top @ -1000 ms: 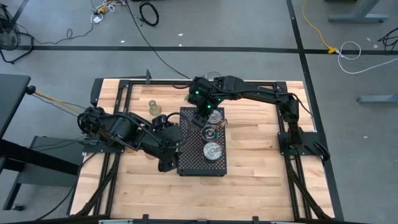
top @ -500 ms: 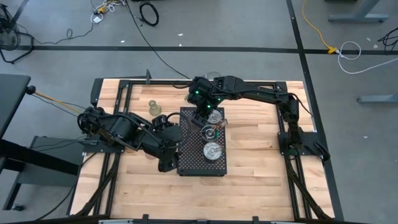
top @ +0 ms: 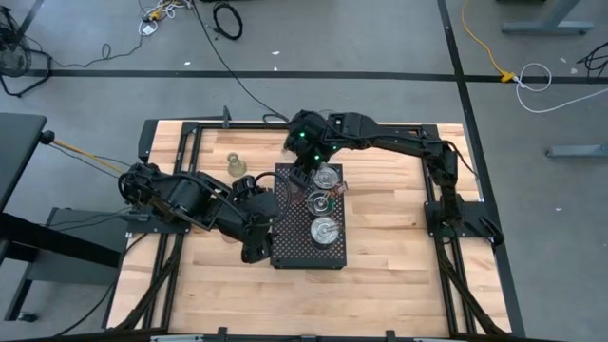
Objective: Pick & Place candle stick holders
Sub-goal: Put the green glass candle holder on the shelf aligned with the other glass candle holder
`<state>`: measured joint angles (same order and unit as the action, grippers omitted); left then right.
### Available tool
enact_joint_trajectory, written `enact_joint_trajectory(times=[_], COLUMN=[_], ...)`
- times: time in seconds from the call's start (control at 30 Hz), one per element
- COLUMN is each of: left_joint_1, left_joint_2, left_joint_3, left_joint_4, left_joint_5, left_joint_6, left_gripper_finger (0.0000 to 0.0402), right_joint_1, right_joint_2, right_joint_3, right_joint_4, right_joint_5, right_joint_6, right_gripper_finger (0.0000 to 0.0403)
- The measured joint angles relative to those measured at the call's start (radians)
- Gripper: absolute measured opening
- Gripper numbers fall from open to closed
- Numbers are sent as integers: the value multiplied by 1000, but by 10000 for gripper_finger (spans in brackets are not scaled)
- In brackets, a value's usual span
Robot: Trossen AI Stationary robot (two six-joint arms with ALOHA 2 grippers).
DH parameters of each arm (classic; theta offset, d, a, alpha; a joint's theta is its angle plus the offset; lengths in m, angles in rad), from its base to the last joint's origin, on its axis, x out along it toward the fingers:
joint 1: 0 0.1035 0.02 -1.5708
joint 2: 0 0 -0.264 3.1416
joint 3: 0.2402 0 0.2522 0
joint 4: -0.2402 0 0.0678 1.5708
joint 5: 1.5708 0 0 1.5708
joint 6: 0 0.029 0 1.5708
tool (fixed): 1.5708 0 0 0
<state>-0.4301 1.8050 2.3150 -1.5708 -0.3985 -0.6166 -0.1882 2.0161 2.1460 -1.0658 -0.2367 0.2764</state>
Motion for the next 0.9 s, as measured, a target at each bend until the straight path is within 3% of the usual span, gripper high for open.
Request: enact_joint_trajectory(times=[0.5,0.9], left_joint_1=[27,288], left_joint_2=[-1,-133], left_joint_3=[-20,-473], left_joint_4=[2,-2], left_joint_5=[-28,102], left_joint_6=[-11,-118], left_gripper_finger=[334,334], right_joint_1=[-2,69], right_joint_2=[-189,-399], right_joint_3=[1,2], right_joint_4=[-30,-106], right_joint_5=[-8,-7], right_joint_6=[22,30], right_gripper_finger=[221,222])
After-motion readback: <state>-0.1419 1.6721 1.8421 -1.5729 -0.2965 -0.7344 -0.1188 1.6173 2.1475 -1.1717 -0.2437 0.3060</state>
